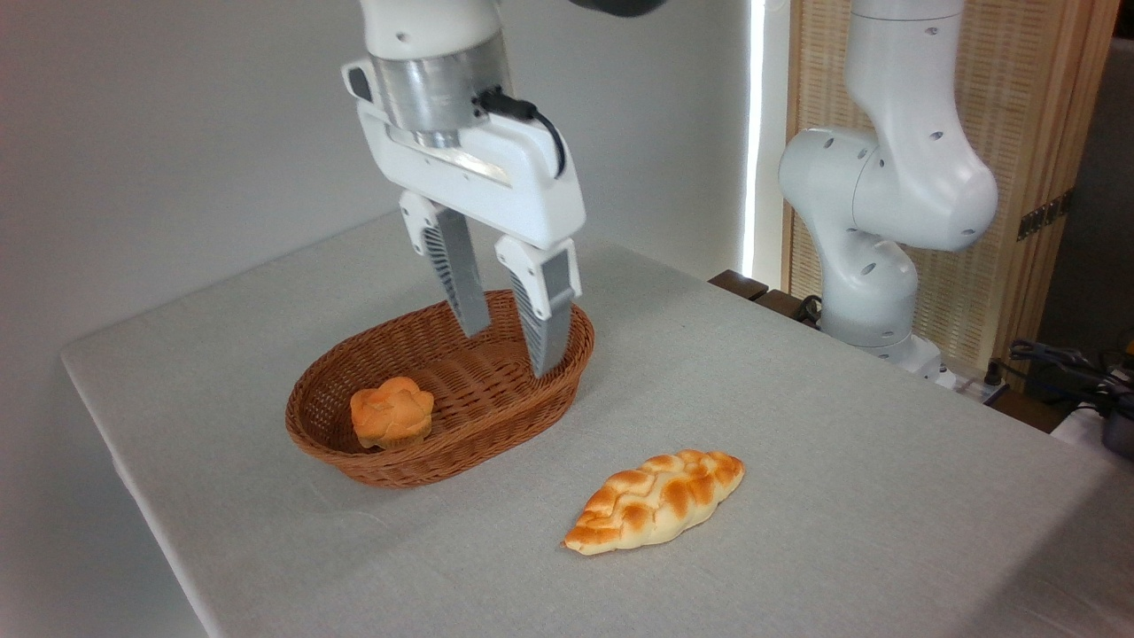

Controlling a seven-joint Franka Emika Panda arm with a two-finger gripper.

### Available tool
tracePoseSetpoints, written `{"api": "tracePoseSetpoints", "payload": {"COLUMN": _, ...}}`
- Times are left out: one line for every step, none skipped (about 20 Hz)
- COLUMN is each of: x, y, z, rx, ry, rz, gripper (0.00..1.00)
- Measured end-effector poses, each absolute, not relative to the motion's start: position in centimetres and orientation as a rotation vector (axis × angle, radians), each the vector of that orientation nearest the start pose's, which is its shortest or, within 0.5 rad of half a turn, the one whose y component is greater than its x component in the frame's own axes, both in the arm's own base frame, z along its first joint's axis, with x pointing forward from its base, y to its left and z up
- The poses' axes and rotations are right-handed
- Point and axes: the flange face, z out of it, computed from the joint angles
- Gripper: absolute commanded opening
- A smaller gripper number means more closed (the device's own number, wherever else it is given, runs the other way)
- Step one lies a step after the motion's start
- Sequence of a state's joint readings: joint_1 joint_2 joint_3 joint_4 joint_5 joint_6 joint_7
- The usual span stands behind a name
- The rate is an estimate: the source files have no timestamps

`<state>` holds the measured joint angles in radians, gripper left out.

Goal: Put bread into the basket
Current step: 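Move the open gripper from above the basket toward the braided bread, then lower the gripper onto the braided bread and close on it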

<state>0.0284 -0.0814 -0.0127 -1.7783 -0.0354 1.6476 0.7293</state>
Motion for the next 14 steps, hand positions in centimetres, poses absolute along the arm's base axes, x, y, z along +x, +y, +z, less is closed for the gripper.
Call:
{"api": "tracePoseSetpoints", "payload": {"x": 52.5, "y": 0.6, "z": 56.9, "rx": -2.976, "ry": 1.116, "rz": 0.046, "gripper": 1.0}}
{"api": "tracePoseSetpoints", "payload": {"x": 51.9, "y": 0.7, "z": 56.1, "rx": -2.948, "ry": 1.141, "rz": 0.035, "gripper": 1.0}}
{"api": "tracePoseSetpoints", "payload": {"x": 51.3, "y": 0.8, "z": 55.0, "rx": -2.911, "ry": 1.192, "rz": 0.028, "gripper": 1.0}}
{"api": "tracePoseSetpoints", "payload": {"x": 50.7, "y": 0.8, "z": 54.0, "rx": -2.876, "ry": 1.261, "rz": 0.033, "gripper": 1.0}}
{"api": "tracePoseSetpoints", "payload": {"x": 49.9, "y": 0.9, "z": 52.9, "rx": -2.842, "ry": 1.342, "rz": 0.051, "gripper": 1.0}}
{"api": "tracePoseSetpoints", "payload": {"x": 49.2, "y": 1.0, "z": 51.8, "rx": -2.808, "ry": 1.413, "rz": 0.077, "gripper": 1.0}}
{"api": "tracePoseSetpoints", "payload": {"x": 48.5, "y": 1.3, "z": 50.8, "rx": -2.771, "ry": 1.471, "rz": 0.108, "gripper": 1.0}}
{"api": "tracePoseSetpoints", "payload": {"x": 47.9, "y": 1.7, "z": 49.7, "rx": -2.733, "ry": 1.514, "rz": 0.14, "gripper": 1.0}}
{"api": "tracePoseSetpoints", "payload": {"x": 47.5, "y": 2.0, "z": 48.6, "rx": -2.706, "ry": 1.539, "rz": 0.162, "gripper": 1.0}}
{"api": "tracePoseSetpoints", "payload": {"x": 47.2, "y": 2.2, "z": 47.4, "rx": -2.689, "ry": 1.555, "rz": 0.172, "gripper": 1.0}}
{"api": "tracePoseSetpoints", "payload": {"x": 46.9, "y": 2.3, "z": 46.2, "rx": -2.679, "ry": 1.565, "rz": 0.171, "gripper": 1.0}}
{"api": "tracePoseSetpoints", "payload": {"x": 46.8, "y": 2.3, "z": 45.1, "rx": -2.67, "ry": 1.57, "rz": 0.164, "gripper": 1.0}}
{"api": "tracePoseSetpoints", "payload": {"x": 46.6, "y": 2.2, "z": 44.2, "rx": -2.662, "ry": 1.573, "rz": 0.154, "gripper": 1.0}}
{"api": "tracePoseSetpoints", "payload": {"x": 46.5, "y": 2.2, "z": 43.6, "rx": -2.649, "ry": 1.577, "rz": 0.151, "gripper": 1.0}}
